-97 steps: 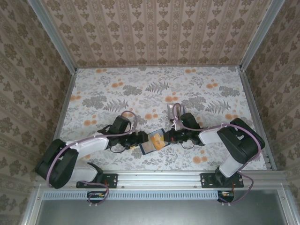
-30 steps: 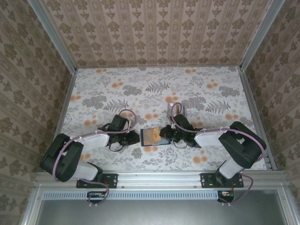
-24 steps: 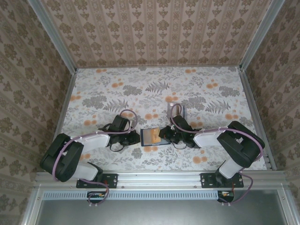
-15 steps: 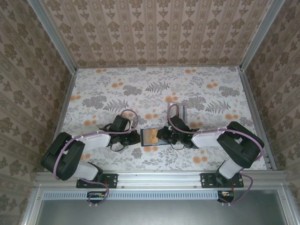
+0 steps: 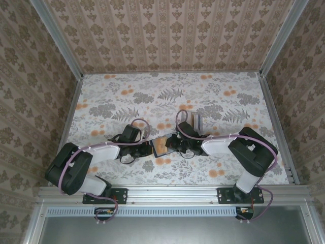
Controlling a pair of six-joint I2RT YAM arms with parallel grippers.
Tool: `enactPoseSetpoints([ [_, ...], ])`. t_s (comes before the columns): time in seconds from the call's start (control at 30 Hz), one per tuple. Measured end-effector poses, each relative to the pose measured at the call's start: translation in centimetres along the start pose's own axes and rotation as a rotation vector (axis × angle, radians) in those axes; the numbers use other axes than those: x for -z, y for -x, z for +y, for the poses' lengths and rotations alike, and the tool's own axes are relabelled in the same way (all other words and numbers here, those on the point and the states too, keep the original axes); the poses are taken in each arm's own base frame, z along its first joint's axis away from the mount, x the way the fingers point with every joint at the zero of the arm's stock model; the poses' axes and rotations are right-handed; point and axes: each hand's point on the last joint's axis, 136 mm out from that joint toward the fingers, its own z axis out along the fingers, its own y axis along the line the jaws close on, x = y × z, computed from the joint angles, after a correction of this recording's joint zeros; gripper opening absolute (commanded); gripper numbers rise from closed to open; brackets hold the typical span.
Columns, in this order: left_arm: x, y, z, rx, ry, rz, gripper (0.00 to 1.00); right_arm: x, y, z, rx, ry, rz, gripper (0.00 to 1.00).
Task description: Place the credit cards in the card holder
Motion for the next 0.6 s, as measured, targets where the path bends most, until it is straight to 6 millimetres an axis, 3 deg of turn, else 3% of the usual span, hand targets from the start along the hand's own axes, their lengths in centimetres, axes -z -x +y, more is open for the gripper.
enactPoseSetpoints([
  [0.23, 0.1, 0.2, 0.3, 0.016, -0.009, 0.0, 0.04, 0.0, 0.2, 0.8, 0.097, -0.031, 0.031, 0.06],
  [0.6, 0.0, 0.5, 0.4, 0.041, -0.038, 0.046, 0.01, -1.1, -1.2, -0.5, 0.188, -0.001, 0.192, 0.05],
])
